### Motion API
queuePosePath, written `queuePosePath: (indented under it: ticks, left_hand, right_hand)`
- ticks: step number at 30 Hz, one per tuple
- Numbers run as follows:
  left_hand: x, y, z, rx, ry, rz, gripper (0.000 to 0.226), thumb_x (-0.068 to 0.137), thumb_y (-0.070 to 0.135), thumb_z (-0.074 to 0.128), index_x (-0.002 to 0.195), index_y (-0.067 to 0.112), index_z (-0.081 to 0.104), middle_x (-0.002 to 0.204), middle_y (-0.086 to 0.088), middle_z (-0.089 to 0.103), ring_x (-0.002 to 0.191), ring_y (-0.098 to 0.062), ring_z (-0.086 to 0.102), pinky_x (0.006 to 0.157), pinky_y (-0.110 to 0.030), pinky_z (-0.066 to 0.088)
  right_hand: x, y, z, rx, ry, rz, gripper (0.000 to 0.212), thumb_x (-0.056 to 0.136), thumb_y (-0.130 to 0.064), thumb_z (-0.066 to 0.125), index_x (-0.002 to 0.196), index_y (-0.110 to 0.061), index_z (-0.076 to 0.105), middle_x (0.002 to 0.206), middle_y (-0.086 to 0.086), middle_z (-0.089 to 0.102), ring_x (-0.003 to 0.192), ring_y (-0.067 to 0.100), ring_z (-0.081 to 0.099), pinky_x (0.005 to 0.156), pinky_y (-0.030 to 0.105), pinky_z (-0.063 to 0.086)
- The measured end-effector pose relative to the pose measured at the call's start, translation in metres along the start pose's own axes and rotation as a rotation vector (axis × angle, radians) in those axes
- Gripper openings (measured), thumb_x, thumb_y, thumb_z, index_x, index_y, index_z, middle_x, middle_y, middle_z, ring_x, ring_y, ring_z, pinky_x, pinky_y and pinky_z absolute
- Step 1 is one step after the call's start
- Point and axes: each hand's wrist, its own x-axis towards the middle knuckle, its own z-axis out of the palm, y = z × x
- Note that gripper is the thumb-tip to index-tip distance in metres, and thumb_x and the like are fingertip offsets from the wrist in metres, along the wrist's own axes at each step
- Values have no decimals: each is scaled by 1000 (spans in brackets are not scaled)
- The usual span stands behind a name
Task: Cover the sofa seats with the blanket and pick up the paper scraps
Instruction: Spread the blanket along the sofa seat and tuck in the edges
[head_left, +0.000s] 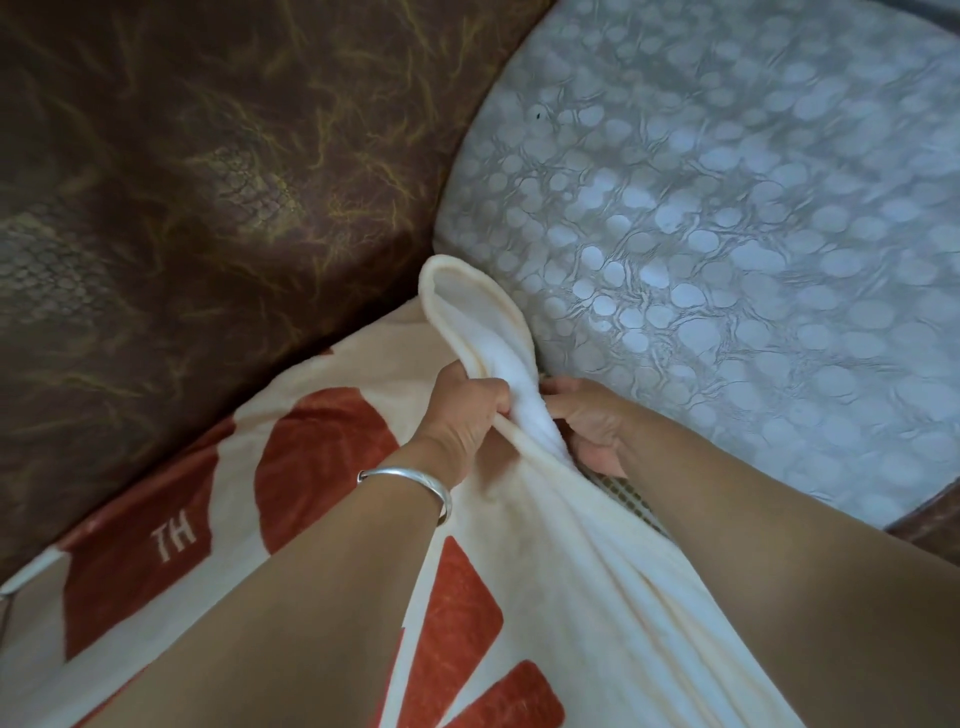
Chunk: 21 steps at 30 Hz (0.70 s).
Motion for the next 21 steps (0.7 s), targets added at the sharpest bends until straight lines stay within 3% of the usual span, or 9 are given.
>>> queuePosePath:
  ticks: [3,5,6,7,9,11,13,16,21]
  left_hand:
    - [3,5,-2,-7,-14,7,26,54,2,47,78,2,57,69,-8,50,66,-22,50,64,-28,43]
    - [6,6,-3,-12,-9,10,16,66,-6,49,74,6,55,66,-5,49,66,-19,48,64,-28,42]
    - [8,5,-4,-14,-1,10,21,72,-11,46,74,8,55,67,-4,49,67,-19,48,66,-27,42]
    - [10,3,-4,-31,2,14,25,75,-14,44,74,8,55,68,-5,49,70,-19,48,69,-28,41]
    - [12,1,-4,-66,-10,41,24,76,-15,43,79,6,56,74,-8,49,74,-22,47,69,-27,40]
    - [13,0,-4,-78,-51,62,28,73,-12,45,87,7,60,82,-10,51,79,-22,47,69,-26,39]
    - [16,1,-5,-45,-83,77,37,64,-5,46,91,11,65,85,-9,57,80,-20,50,73,-25,40]
    - [27,3,-5,70,1,99,39,82,-6,41,93,22,66,104,-3,63,96,-15,56,86,-23,43]
    - [58,12,-13,546,305,312,39,89,1,48,128,10,49,134,-11,45,120,-24,51,105,-30,39]
  right_hand:
    - [-3,-2,0,29,-131,-2,48,65,0,70,111,-14,65,78,0,73,72,14,66,69,24,52]
    - [1,-5,2,-59,-6,10,24,72,-3,70,93,-14,64,53,-6,63,43,3,54,42,13,38]
    - [4,-8,3,-154,113,5,14,77,-6,69,85,-14,61,50,-5,59,36,3,49,37,13,33]
    - [6,-10,2,-326,218,-16,11,79,-12,69,79,-15,58,57,-2,60,41,6,54,41,15,36]
    - [8,-17,2,-899,395,-63,14,82,-23,65,73,-16,56,83,7,64,76,22,65,61,24,44]
    - [-3,-28,8,-1316,518,-151,13,88,-25,58,90,-13,62,105,10,64,102,29,62,72,28,43]
    - [-10,-37,8,-1338,482,-126,13,86,-22,59,88,-9,61,98,11,64,93,27,63,68,27,42]
    - [-11,-43,-3,-1200,390,59,24,76,-9,67,60,-8,50,58,7,57,56,23,60,57,28,51]
    - [-15,-40,-5,-1346,436,7,20,80,0,59,67,-10,48,83,5,56,88,25,59,75,31,48]
